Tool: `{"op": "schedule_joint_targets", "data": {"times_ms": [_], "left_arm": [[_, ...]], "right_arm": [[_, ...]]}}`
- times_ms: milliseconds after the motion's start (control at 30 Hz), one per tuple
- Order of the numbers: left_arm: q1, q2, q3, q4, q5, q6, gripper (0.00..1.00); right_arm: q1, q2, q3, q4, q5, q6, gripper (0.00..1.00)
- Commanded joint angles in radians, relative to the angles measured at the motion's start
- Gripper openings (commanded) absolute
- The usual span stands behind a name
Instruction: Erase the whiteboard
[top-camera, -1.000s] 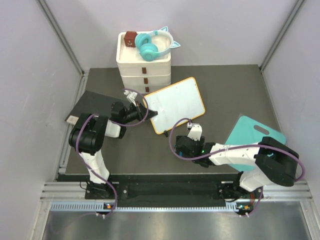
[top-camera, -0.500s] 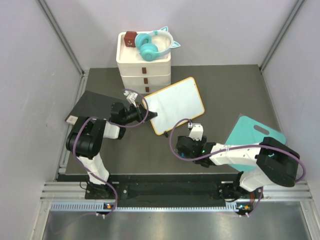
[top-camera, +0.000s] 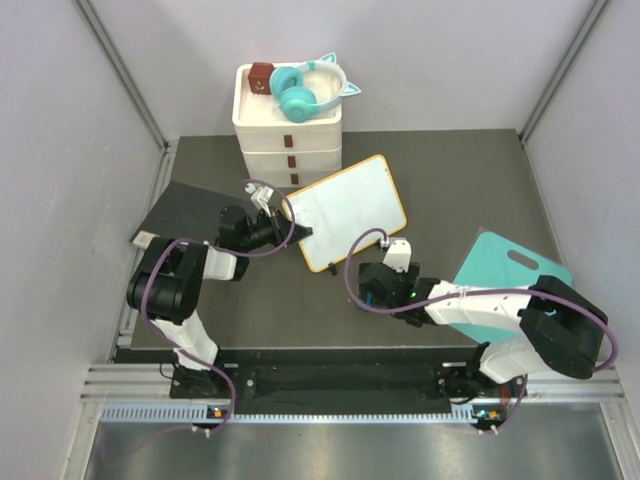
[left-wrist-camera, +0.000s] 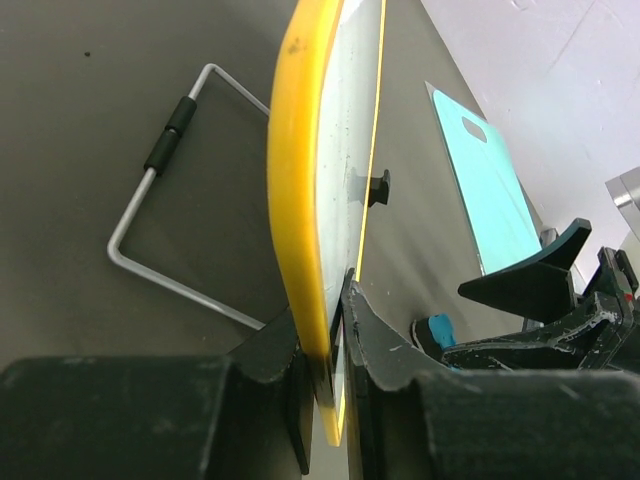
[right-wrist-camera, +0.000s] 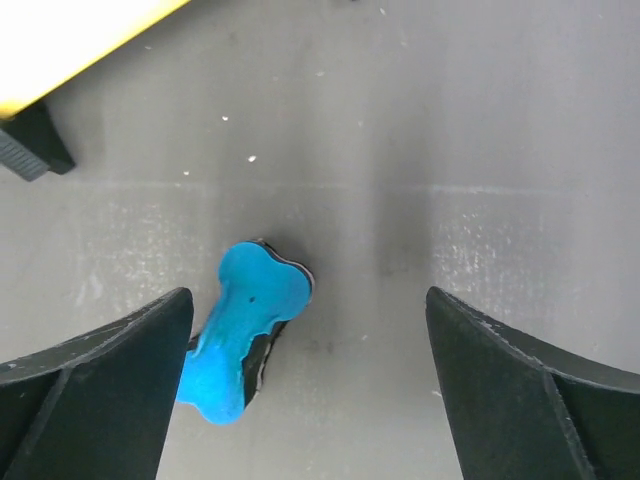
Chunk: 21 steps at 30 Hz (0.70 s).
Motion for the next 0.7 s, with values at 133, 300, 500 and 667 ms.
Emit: {"op": "schedule_joint_targets", "data": {"times_ms": [133, 300, 500, 667], "left_arm": [[0.001, -0.037, -0.047, -0.139, 0.019, 0.089, 0.06], [0.001, -0.061, -0.053, -0.168, -0.003, 0.102, 0.02], [0.007, -0.083, -0.065, -0.181, -0.012, 0.108, 0.0], [0.011, -0.091, -0.074, -0.185, -0.006, 0.106, 0.0]], "right_arm": [[-0.024, -0.05, 0.047, 0.063, -0.024, -0.062, 0.99], [-0.097, -0.062, 0.067, 0.078, -0.027, -0.114, 0.97], [-0.211, -0.045, 0.102, 0.132, -0.088, -0.187, 0.97], [-0.274, 0.009, 0.143, 0.164, -0.116, -0.236, 0.96]]}}
